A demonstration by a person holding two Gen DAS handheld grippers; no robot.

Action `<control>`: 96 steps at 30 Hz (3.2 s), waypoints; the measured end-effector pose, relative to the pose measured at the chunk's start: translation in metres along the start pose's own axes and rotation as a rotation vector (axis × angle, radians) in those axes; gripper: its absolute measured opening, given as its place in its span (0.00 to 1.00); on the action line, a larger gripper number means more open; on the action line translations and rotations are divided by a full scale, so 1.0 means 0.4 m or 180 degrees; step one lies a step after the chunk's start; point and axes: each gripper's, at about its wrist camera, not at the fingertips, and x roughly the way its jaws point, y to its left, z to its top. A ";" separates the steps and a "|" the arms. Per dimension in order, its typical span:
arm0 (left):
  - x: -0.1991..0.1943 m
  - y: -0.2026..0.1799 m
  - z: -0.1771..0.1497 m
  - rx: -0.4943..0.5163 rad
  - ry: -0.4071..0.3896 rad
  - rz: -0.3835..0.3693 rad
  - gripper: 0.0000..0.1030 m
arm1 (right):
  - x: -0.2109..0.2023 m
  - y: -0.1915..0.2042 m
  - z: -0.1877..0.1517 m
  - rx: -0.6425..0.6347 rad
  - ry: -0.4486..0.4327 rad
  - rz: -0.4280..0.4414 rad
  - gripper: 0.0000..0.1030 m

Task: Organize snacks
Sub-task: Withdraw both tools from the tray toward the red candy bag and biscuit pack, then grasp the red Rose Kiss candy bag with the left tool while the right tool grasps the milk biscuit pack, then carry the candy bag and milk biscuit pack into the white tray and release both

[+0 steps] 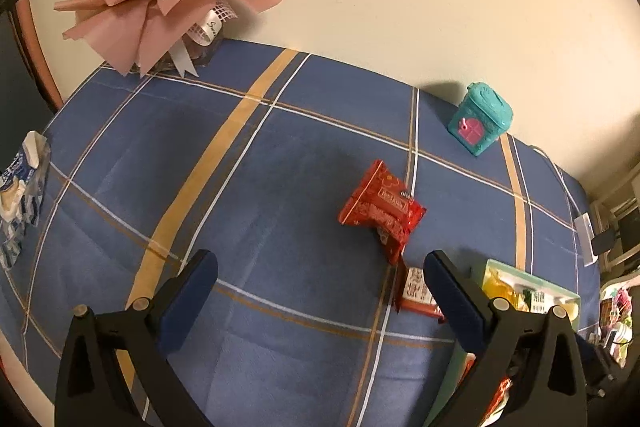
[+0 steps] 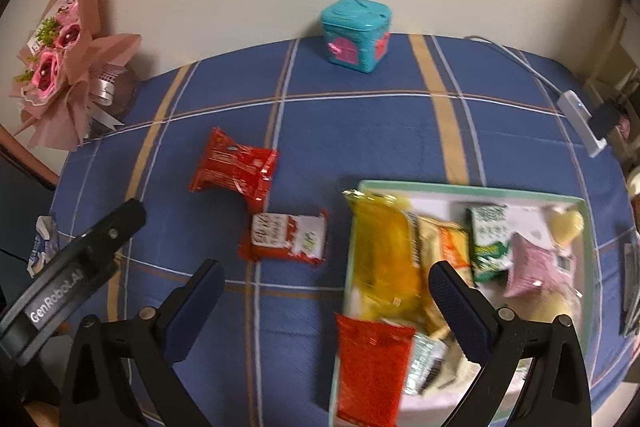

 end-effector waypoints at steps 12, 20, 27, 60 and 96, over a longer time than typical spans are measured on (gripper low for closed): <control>0.113 0.011 0.019 0.0012 0.0150 -0.0031 0.99 | 0.146 0.065 0.025 -0.0084 0.0226 0.0058 0.89; 0.161 0.001 0.029 0.0107 0.0171 -0.0091 0.99 | 0.227 0.078 0.022 -0.0095 0.0379 0.0019 0.87; 0.202 -0.025 0.044 0.0226 0.0261 -0.0215 0.99 | 0.278 0.083 0.027 -0.0090 0.0478 0.0071 0.88; 0.248 -0.093 0.047 0.0132 0.0340 -0.0375 0.54 | 0.261 0.000 0.051 0.0198 0.0414 0.0188 0.63; -0.106 -0.140 -0.162 0.0025 0.0166 -0.0557 0.54 | -0.080 -0.100 -0.165 0.0196 0.0188 -0.0005 0.63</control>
